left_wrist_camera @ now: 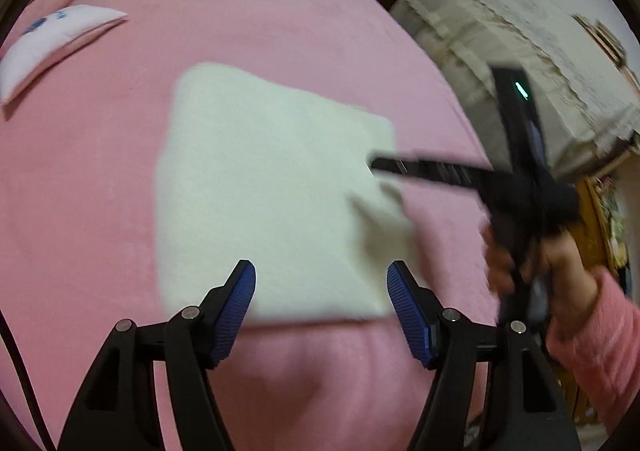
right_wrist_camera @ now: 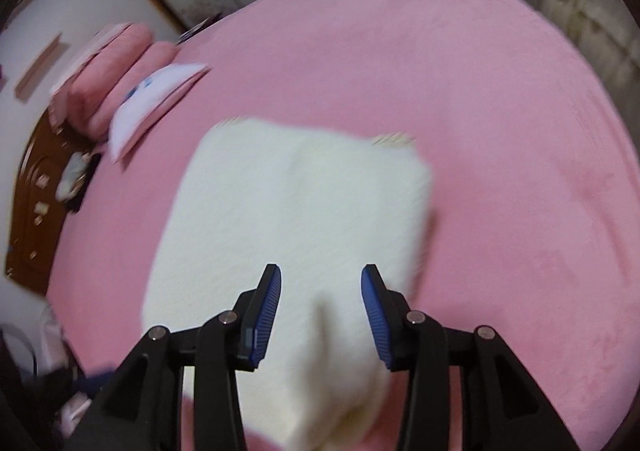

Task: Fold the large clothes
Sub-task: 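Press the folded bundle flat with both closed tools, then open both tools and lift them off the square folded bundle, then grasp the folded bundle with the left tool while the right tool grasps it too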

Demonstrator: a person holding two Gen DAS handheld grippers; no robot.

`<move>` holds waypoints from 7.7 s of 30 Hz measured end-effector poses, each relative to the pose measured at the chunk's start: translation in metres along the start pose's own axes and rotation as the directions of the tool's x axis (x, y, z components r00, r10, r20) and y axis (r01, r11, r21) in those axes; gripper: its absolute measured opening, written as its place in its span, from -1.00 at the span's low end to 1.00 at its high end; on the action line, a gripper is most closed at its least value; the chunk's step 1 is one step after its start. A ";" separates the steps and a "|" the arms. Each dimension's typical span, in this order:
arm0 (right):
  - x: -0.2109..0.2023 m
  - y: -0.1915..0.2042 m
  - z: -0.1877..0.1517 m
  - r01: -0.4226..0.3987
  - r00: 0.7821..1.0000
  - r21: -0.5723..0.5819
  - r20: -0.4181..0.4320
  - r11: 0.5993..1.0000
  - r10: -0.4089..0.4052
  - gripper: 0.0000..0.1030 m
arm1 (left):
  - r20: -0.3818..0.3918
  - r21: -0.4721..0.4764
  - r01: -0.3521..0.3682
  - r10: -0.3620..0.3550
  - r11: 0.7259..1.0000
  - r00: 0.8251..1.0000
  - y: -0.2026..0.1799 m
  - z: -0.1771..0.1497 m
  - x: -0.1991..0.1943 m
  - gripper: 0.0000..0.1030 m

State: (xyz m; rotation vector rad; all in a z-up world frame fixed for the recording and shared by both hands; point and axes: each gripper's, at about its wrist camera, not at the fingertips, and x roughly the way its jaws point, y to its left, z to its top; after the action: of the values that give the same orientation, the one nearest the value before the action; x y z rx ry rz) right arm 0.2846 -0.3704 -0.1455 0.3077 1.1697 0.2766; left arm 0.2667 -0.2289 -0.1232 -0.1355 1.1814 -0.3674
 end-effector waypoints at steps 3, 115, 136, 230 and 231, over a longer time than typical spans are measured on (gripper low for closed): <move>0.026 0.018 -0.016 -0.038 0.995 -0.005 -0.088 0.999 0.038 -0.91 | -0.050 -0.015 -0.108 0.107 0.994 0.993 0.030 0.012 0.020 -0.32; -0.077 0.110 -0.206 0.279 0.955 0.294 0.014 0.914 -0.296 0.15 | -0.139 -0.052 -0.214 0.205 0.975 0.969 0.084 -0.128 -0.061 0.40; -0.112 0.130 -0.161 0.377 0.926 0.234 -0.063 0.896 -0.373 0.35 | -0.170 -0.132 -0.203 0.180 0.970 0.969 0.085 -0.103 -0.095 0.51; 0.328 0.505 0.049 -0.592 0.806 0.129 0.070 0.796 0.588 -0.28 | -0.001 -0.374 -0.251 0.270 0.893 0.963 0.768 0.024 -0.201 0.14; 0.352 0.510 0.043 -0.547 0.835 0.142 0.033 0.825 0.549 -0.28 | -0.058 -0.388 -0.282 0.282 0.878 0.958 0.789 0.014 -0.188 0.16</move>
State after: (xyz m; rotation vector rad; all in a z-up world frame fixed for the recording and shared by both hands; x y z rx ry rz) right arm 0.4264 0.2272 -0.2387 0.7794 1.0916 0.7010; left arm 0.3829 0.5716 -0.1850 -0.3082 1.2435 0.1336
